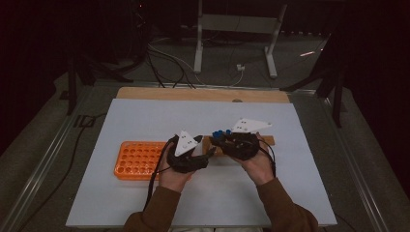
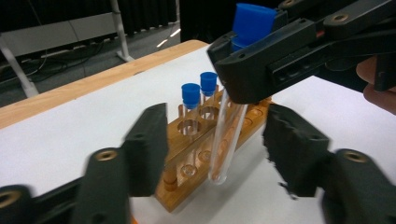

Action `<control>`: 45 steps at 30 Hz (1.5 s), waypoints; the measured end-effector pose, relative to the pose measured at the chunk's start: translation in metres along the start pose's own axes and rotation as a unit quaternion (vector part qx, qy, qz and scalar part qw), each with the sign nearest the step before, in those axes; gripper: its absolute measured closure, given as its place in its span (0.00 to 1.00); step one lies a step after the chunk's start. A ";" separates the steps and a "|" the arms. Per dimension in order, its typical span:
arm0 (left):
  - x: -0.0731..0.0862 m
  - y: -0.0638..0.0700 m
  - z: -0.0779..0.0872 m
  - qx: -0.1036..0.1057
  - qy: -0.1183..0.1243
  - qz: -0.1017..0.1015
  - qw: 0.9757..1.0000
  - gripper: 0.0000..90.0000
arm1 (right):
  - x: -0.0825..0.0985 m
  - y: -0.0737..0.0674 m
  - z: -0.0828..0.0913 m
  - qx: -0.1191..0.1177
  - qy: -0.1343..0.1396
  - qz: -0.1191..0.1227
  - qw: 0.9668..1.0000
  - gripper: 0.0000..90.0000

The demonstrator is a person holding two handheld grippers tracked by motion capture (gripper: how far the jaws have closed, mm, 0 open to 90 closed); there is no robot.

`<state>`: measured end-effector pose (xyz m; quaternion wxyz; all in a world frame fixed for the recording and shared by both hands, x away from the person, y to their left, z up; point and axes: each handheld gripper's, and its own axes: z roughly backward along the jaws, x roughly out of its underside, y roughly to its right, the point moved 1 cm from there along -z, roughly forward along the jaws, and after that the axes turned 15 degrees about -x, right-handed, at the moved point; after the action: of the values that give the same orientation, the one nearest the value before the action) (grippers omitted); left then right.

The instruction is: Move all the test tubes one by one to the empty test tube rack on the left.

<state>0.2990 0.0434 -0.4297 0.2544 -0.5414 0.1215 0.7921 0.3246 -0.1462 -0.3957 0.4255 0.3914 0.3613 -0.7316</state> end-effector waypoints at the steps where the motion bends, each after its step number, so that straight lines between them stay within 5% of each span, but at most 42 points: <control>1: 0.000 0.000 0.000 0.002 0.002 -0.001 1.000 0.54 | -0.001 -0.001 -0.001 -0.002 -0.001 0.002 1.000 0.85; 12: 0.001 0.000 0.000 0.022 0.005 -0.008 1.000 0.83 | -0.006 -0.011 -0.008 -0.020 -0.008 0.010 1.000 0.85; 16: 0.001 0.000 -0.001 0.024 0.005 -0.014 1.000 0.86 | -0.007 -0.010 -0.008 -0.021 -0.010 0.010 1.000 0.84; 30: 0.002 -0.018 0.003 -0.003 0.002 0.017 1.000 0.86 | -0.009 -0.005 0.007 -0.013 0.027 0.002 1.000 0.23; 45: 0.003 -0.049 0.022 -0.033 0.018 0.048 0.998 0.86 | 0.014 0.018 0.022 0.025 0.026 -0.022 0.999 0.08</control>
<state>0.3064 0.0958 -0.4197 0.1960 -0.5577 0.1255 0.7968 0.3306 -0.1769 -0.4019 0.3894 0.4127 0.3623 -0.7394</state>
